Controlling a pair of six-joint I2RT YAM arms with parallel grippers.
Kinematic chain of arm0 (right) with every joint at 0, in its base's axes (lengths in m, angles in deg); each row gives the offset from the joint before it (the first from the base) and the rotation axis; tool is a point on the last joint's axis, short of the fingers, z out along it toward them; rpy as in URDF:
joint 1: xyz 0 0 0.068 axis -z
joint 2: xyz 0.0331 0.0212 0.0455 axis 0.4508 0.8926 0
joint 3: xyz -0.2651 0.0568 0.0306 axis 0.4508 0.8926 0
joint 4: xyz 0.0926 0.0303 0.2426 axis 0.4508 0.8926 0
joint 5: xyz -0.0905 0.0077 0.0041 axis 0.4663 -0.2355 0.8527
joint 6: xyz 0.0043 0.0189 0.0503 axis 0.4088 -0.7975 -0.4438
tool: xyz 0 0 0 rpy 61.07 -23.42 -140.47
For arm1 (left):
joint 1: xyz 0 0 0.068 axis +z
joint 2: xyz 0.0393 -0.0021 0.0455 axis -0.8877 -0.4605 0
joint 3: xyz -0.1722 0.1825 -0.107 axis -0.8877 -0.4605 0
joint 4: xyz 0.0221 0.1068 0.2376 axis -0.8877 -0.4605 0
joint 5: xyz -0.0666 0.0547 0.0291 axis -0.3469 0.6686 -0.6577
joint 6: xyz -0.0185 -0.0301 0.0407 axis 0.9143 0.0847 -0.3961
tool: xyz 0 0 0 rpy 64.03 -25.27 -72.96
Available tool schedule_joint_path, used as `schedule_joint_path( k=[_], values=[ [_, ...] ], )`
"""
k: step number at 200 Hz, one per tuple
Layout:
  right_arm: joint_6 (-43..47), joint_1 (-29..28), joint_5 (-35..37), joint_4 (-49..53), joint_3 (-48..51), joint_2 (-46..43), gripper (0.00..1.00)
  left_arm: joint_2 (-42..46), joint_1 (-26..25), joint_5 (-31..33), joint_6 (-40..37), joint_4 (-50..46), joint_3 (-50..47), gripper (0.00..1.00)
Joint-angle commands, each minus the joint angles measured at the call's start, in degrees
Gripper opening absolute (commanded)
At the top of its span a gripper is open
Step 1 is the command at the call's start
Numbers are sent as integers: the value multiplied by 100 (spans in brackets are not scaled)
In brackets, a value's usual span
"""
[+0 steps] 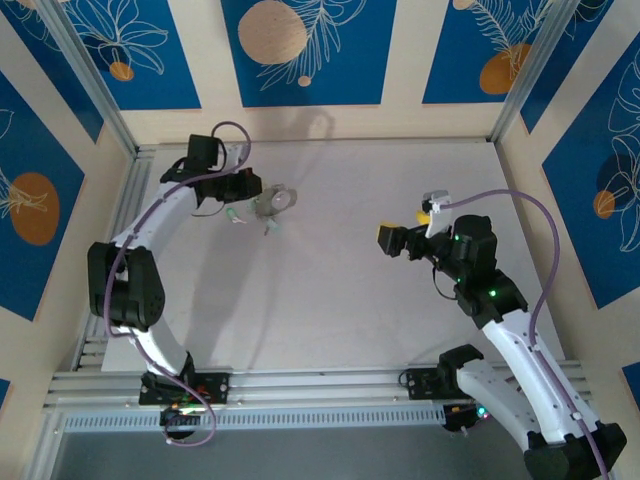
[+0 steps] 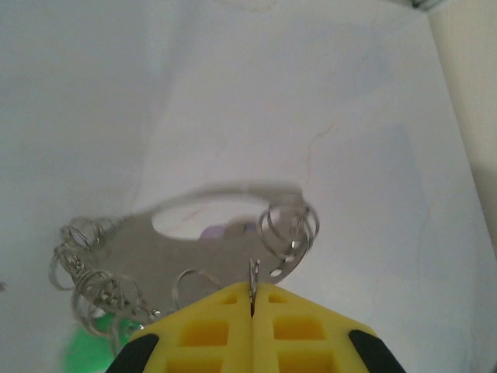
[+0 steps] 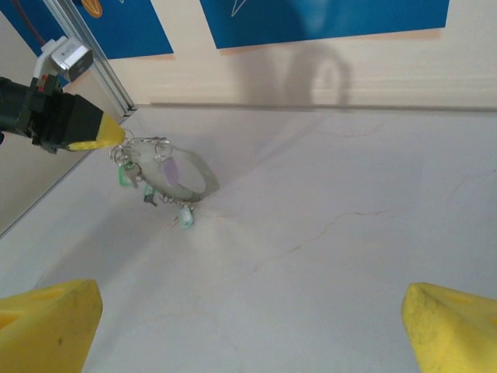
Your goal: Put the keys on the keyring
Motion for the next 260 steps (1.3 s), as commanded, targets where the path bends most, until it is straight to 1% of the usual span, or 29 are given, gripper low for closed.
schedule_joint_path(
  k=[1,22,41,54,74,100,126,150,173,179,198,221,226,229,248,260],
  values=[
    [-42,-52,-123,-247,17,28,99,297,-213,-35,-196,-214,-456,0],
    [-23,-56,-118,-286,15,73,99,680,-431,90,-148,-87,-990,0],
    [-25,-54,-123,-336,49,114,99,1060,-685,139,46,100,-1562,0],
    [-48,-60,-123,-362,85,149,99,1294,-925,259,166,221,-1952,0],
    [-114,-80,-157,-449,151,184,99,1555,-1357,608,269,300,-2427,0],
    [-153,-126,-169,-511,196,262,99,1738,-1783,827,600,728,-3052,0],
    [-151,-162,-167,-555,248,311,99,1777,-2259,1095,726,865,-3336,0],
    [-166,-170,-162,-632,328,380,99,1636,-2714,1295,781,847,-3373,0],
    [-194,-167,-205,-717,347,481,99,1531,-2926,1477,787,699,-3387,0],
    [-197,-166,-217,-727,346,502,99,1535,-2938,1467,805,690,-3418,5],
    [-168,-167,-195,-760,321,547,99,1593,-2946,1342,837,644,-3427,26],
    [-121,-163,-181,-801,277,638,99,1748,-2939,1397,713,291,-3164,44],
    [-120,-169,-184,-813,273,652,99,1755,-2941,1408,658,171,-3049,58],
    [-120,-168,-183,-820,262,673,99,1759,-2939,1428,602,62,-2951,61],
    [-146,-171,-218,-907,263,770,99,1777,-2831,1843,291,-547,-2347,64],
    [-160,-179,-245,-957,264,841,99,1764,-2421,1990,141,-733,-2087,64]
  ],
)
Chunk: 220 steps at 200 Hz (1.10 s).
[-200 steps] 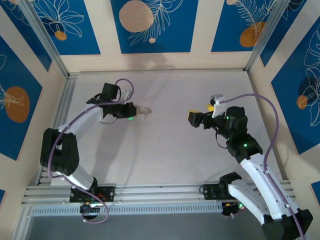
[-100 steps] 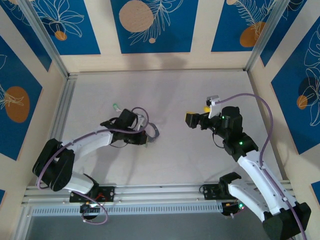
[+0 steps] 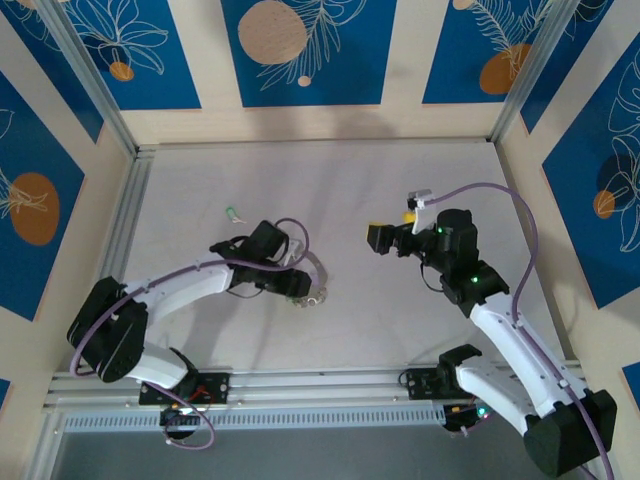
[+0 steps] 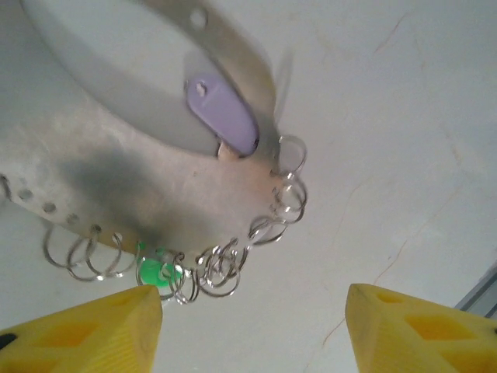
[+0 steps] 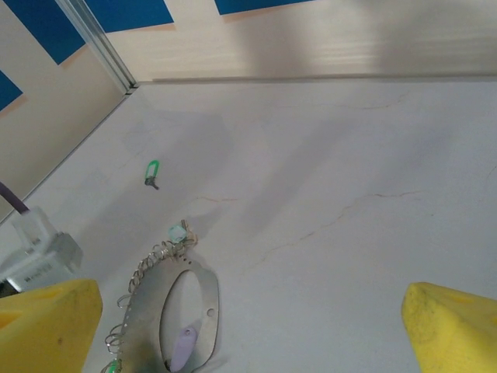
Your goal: Put the keys on the keyring
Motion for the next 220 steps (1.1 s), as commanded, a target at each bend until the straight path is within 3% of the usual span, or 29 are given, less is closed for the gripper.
schedule_joint_path(
  k=[1,33,63,98,140,169,220],
  values=[
    [-29,-44,-118,-231,-25,99,99,157,498,449,-429,-642,695,64],
    [-180,-104,-305,-407,10,284,99,-584,2097,591,-839,-608,1378,74],
    [-145,-409,-259,-468,-24,434,99,-2114,2881,896,-1153,-876,2673,76],
    [-57,-453,-210,-452,-28,447,99,-3707,3025,1605,-1468,-1601,4336,75],
    [-34,-441,-234,-442,-7,442,99,-4552,3048,1991,-1385,-1844,5188,64],
    [-35,-393,-214,-435,31,366,99,-4448,2989,2082,-1391,-1716,4808,62],
    [-55,-339,-249,-433,59,300,99,-4380,2973,1975,-1367,-1485,4257,48]
  ],
)
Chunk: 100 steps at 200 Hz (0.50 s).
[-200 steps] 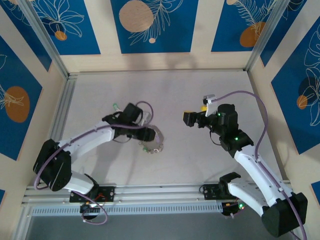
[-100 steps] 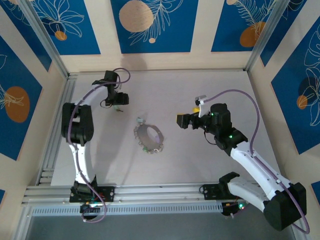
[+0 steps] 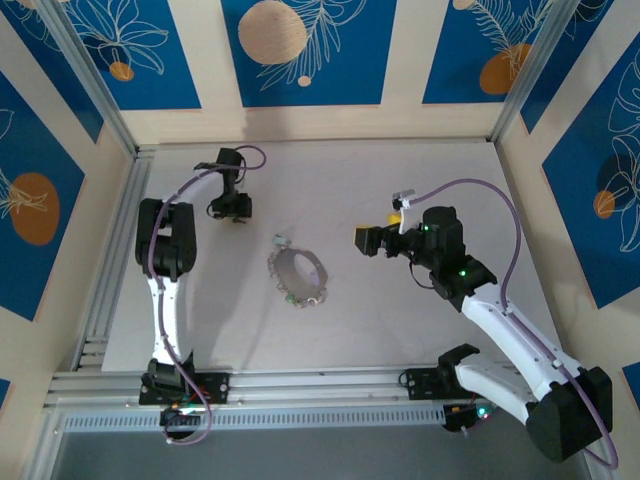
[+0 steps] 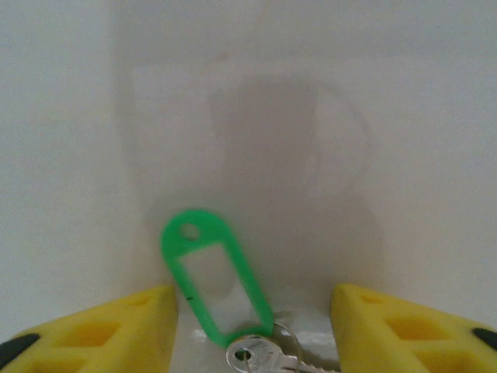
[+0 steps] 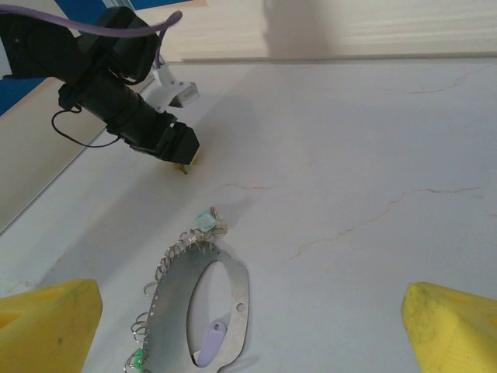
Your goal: Put the keys on the keyring
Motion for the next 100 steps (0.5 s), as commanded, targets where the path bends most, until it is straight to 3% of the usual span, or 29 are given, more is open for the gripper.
schedule_joint_path(
  k=[1,47,77,100],
  values=[
    [44,33,-77,-94,61,-146,99,57,-31,20,6,-92,-279,48],
    [40,97,5,-94,113,-325,99,175,-66,44,-5,-15,-475,25],
    [35,111,12,-42,70,-390,99,411,-94,-134,22,39,-601,0],
    [39,125,53,33,62,-506,99,663,-234,-335,-34,37,-638,0]
  ],
)
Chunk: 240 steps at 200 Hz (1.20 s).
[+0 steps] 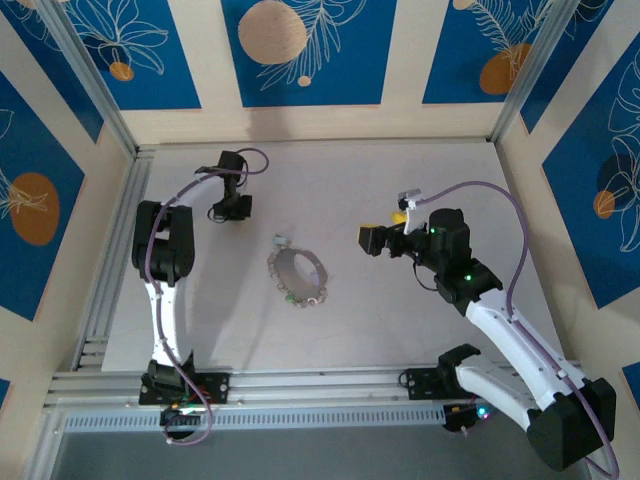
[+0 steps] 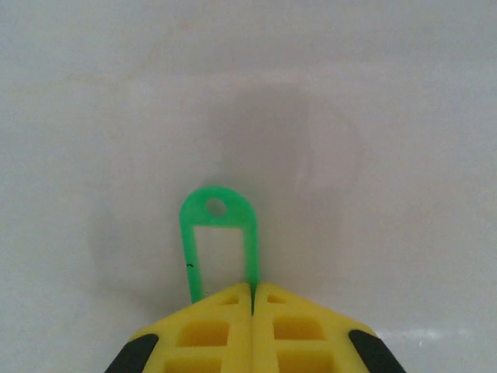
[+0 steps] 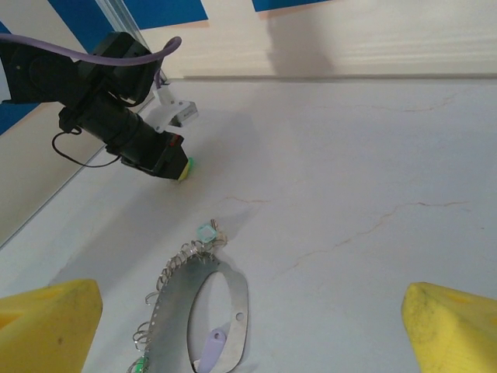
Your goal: Put the keys on the keyring
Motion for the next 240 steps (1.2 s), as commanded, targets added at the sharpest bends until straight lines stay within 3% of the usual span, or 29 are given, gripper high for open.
schedule_joint_path(
  k=[1,75,112,129,149,170,193,208,240],
  values=[
    [39,33,49,29,23,-203,99,335,-144,-266,-35,-223,-134,0],
    [17,266,126,452,85,-672,99,1538,-1426,-1286,234,143,-854,0],
    [-212,992,-134,485,325,-820,99,2016,-2584,-2215,1126,1306,-1843,0],
    [-395,1477,-359,420,469,-771,99,2050,-3098,-2328,1564,1888,-2254,0],
    [-648,1912,-639,355,585,-666,99,2045,-3508,-2490,1992,2595,-2743,0],
    [-776,1976,-700,311,678,-607,99,1959,-3820,-2699,2238,3023,-2999,0],
    [-860,1967,-733,284,710,-503,99,2111,-3927,-2875,2314,3166,-3163,29],
    [-867,1932,-731,334,688,-453,99,2364,-3927,-2785,2126,2888,-3151,40],
    [-846,1735,-614,440,687,-436,99,2924,-3906,-2650,1698,2137,-3121,46]
  ],
)
